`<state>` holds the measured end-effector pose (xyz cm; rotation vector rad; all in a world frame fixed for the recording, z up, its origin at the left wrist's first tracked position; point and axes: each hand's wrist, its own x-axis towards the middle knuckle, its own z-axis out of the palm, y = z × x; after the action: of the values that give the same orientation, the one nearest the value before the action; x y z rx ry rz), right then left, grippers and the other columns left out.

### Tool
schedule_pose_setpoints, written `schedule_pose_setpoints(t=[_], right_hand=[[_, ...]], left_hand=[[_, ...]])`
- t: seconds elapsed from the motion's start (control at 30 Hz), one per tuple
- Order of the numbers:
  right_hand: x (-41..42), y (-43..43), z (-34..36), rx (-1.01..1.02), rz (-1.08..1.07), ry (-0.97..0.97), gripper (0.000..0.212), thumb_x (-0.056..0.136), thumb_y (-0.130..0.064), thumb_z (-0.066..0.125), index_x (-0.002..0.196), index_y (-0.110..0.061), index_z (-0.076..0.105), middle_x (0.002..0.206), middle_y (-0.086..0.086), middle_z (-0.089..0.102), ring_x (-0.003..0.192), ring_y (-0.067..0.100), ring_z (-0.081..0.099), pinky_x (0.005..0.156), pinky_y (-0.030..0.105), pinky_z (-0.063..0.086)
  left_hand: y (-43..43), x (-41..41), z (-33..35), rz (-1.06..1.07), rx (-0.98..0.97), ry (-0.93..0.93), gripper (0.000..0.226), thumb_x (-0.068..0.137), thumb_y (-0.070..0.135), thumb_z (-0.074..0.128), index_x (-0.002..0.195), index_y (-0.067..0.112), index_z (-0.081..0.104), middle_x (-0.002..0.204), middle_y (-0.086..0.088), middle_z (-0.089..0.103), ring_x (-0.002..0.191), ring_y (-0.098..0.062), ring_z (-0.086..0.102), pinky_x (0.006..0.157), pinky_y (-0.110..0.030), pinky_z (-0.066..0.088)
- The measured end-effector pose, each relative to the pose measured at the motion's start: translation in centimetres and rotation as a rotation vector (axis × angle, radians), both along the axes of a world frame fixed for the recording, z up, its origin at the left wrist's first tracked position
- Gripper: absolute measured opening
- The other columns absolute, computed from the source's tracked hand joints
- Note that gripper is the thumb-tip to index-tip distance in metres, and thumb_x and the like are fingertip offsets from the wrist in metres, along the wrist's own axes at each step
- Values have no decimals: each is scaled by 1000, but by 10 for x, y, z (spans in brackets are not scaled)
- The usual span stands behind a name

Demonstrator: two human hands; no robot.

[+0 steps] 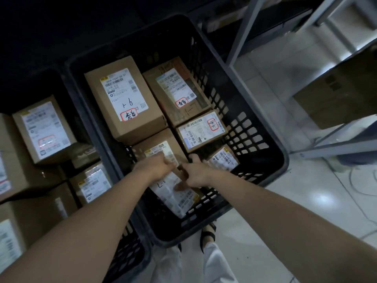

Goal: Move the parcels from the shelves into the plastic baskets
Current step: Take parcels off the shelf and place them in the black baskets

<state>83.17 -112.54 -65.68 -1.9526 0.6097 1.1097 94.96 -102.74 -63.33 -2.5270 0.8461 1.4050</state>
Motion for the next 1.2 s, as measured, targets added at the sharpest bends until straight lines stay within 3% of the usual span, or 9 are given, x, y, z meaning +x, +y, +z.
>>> schedule_pose_setpoints(t=[0.1, 0.23, 0.43, 0.57, 0.7, 0.9, 1.03, 1.1, 1.2], right_hand=[[-2, -1, 2, 74, -74, 28, 95, 73, -58, 73, 148, -21, 27, 138, 6, 18, 134, 37, 28, 114, 43, 30], [-12, -15, 15, 214, -235, 20, 83, 78, -40, 76, 146, -27, 30, 141, 10, 36, 130, 32, 39, 107, 44, 38], [-23, -43, 29, 381, -548, -8, 79, 76, -19, 79, 142, -19, 35, 127, 7, 59, 107, 21, 60, 87, 38, 54], [-24, -87, 56, 166, -616, -120, 56, 86, -17, 69, 137, -14, 45, 122, 5, 54, 91, 14, 56, 61, 20, 47], [-26, -106, 50, -278, -302, -132, 35, 90, -21, 63, 122, -9, 59, 111, 2, 57, 95, 15, 52, 69, 19, 42], [-35, -101, 11, -463, -167, 0, 28, 94, -16, 52, 120, -10, 57, 120, 15, 56, 100, 28, 58, 77, 33, 50], [-37, -98, 3, -421, -272, 128, 32, 95, -19, 49, 122, -3, 55, 113, 15, 62, 92, 26, 60, 66, 32, 49], [-39, -96, -1, -380, -383, 161, 40, 96, -19, 49, 132, -1, 50, 125, 17, 58, 108, 31, 58, 79, 36, 48], [-40, -92, -8, -202, -775, 88, 44, 98, -19, 48, 138, 0, 45, 142, 18, 47, 115, 28, 50, 80, 25, 44]], left_hand=[[3, 1, -1, 143, -85, 100, 66, 82, 62, 56, 131, 18, 47, 126, -8, 56, 98, -21, 59, 75, -26, 45], [1, 5, 3, 150, -118, 202, 91, 73, 69, 62, 142, 15, 39, 147, -10, 40, 128, -25, 45, 99, -30, 41], [-21, 1, 22, 363, -370, 290, 66, 81, 46, 67, 132, 12, 41, 119, -7, 56, 109, -23, 57, 91, -30, 44], [-30, -20, 16, 559, -413, 415, 48, 86, 42, 63, 120, 18, 38, 113, -7, 58, 97, -22, 59, 87, -39, 51], [-48, -56, 2, 682, -326, 541, 40, 96, 31, 52, 130, 12, 38, 107, -11, 58, 95, -27, 60, 79, -40, 54], [-52, -88, -21, -132, -295, -37, 38, 94, 13, 50, 132, 11, 51, 134, -13, 41, 117, -31, 45, 91, -41, 47], [-45, -87, -22, -350, -276, -114, 66, 93, 29, 54, 149, 18, 21, 142, -10, 36, 132, -29, 31, 103, -41, 31], [-47, -89, -24, -396, -266, -116, 79, 90, 37, 55, 152, 18, 9, 145, -9, 33, 134, -28, 29, 105, -42, 27], [-54, -93, -30, -400, -251, -142, 86, 88, 44, 57, 152, 19, 4, 144, -7, 36, 131, -26, 33, 104, -42, 26]])
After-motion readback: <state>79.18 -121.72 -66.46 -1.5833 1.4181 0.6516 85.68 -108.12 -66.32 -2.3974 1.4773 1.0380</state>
